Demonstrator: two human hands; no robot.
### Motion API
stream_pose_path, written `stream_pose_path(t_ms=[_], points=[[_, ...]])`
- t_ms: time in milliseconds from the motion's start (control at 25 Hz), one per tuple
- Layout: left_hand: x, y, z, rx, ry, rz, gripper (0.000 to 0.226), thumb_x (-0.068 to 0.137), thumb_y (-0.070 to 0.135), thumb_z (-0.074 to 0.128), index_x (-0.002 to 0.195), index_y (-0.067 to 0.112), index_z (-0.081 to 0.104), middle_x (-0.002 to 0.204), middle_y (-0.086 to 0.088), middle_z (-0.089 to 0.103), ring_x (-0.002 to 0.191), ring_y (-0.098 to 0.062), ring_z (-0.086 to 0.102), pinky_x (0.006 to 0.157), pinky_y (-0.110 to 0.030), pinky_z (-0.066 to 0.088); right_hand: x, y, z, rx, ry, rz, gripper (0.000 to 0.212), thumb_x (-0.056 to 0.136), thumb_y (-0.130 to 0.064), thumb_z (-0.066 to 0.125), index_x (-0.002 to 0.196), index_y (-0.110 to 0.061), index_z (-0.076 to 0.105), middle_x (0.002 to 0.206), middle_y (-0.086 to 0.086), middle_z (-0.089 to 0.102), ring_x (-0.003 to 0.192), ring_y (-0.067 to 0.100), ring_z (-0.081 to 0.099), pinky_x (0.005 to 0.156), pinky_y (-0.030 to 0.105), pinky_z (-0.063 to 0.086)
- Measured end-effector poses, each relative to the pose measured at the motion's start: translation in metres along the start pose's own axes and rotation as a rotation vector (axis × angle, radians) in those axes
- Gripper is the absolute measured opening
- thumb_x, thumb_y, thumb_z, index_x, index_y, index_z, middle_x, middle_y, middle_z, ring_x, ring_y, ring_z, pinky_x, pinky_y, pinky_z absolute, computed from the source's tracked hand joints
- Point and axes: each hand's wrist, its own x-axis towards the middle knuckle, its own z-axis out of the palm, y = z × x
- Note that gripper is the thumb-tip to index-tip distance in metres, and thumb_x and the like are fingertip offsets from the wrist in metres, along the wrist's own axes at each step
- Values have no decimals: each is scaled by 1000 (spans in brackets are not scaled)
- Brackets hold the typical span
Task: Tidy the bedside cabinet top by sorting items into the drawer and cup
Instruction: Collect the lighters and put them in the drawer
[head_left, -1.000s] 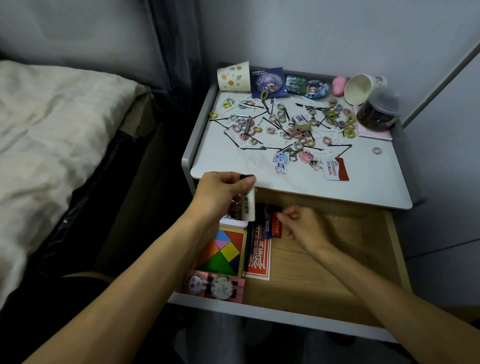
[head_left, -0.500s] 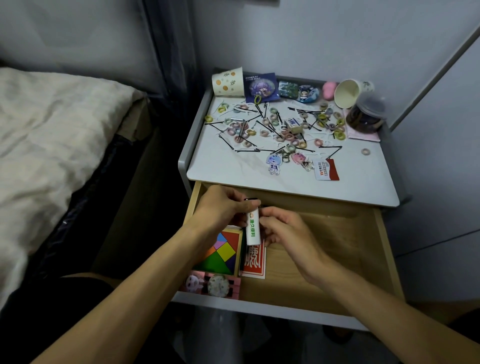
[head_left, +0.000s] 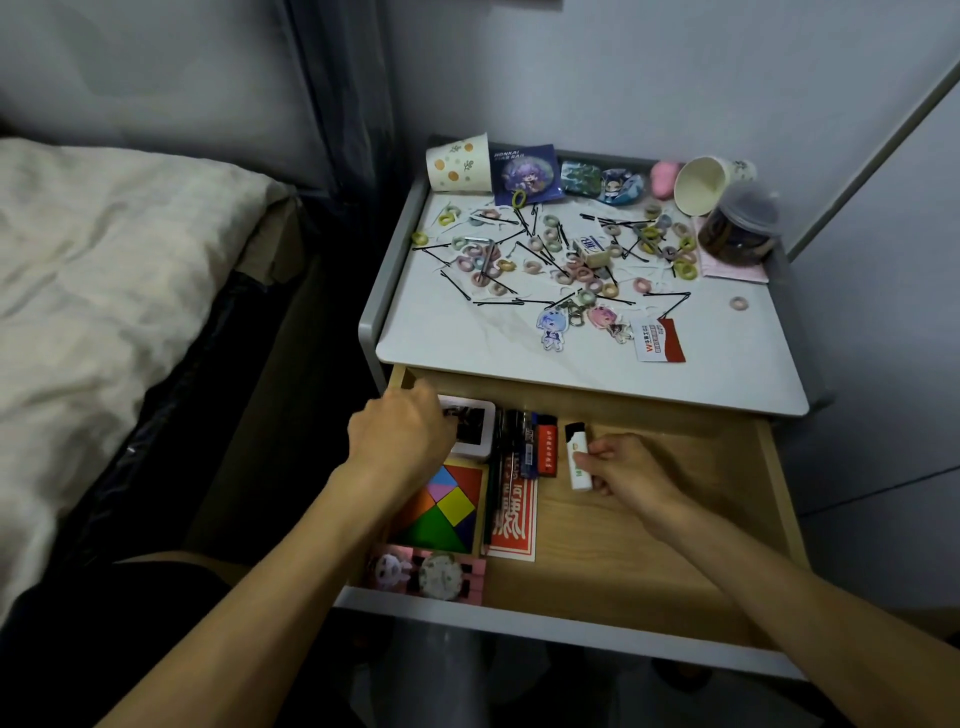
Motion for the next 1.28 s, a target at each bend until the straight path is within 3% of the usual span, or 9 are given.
stream_pose_path(t_ms=[280,720,920,1080,1160,1280], points=[[7,1,5,13,-18,13,31,96,40,47,110,14,58,106,-11,64,95,-33,62,77,-38,49,29,0,9,-12,64,45,24,88,-8,68,107,3,60,87,17,64,61,17,55,61,27,50],[7,5,4,66,-2,43,32,98,40,46,112,13,57,110,-12,63,98,-33,61,72,-34,40,27,-4,10,-95,63,-19,15,88,-5,68,98,3,60,74,7,62,58,13,58,51,17,49],[6,4,4,82,18,52,32,98,39,46,110,12,56,111,-13,63,98,-34,61,72,-34,38,25,-3,8,-111,70,-36,20,89,-5,66,103,7,60,80,13,64,61,15,58,58,24,52],[2,11,-5,20,74,88,31,96,37,47,113,15,59,111,-12,65,98,-35,62,74,-36,45,10,-7,2,-174,94,-122,5,91,-10,65,86,-11,65,77,9,66,62,15,59,69,37,56],[0,18,-14,-93,87,119,28,96,37,48,114,20,63,108,-7,70,97,-31,64,79,-38,53,-3,-13,-7,-248,82,-221,18,91,-11,65,77,-23,63,77,3,69,61,12,62,64,31,55],[-2,29,-29,-302,29,152,21,96,33,52,108,24,67,99,-3,72,84,-22,69,77,-40,57,-25,-26,-31,-305,32,-358,17,90,-16,65,80,-30,65,75,-3,70,60,7,66,56,20,51]])
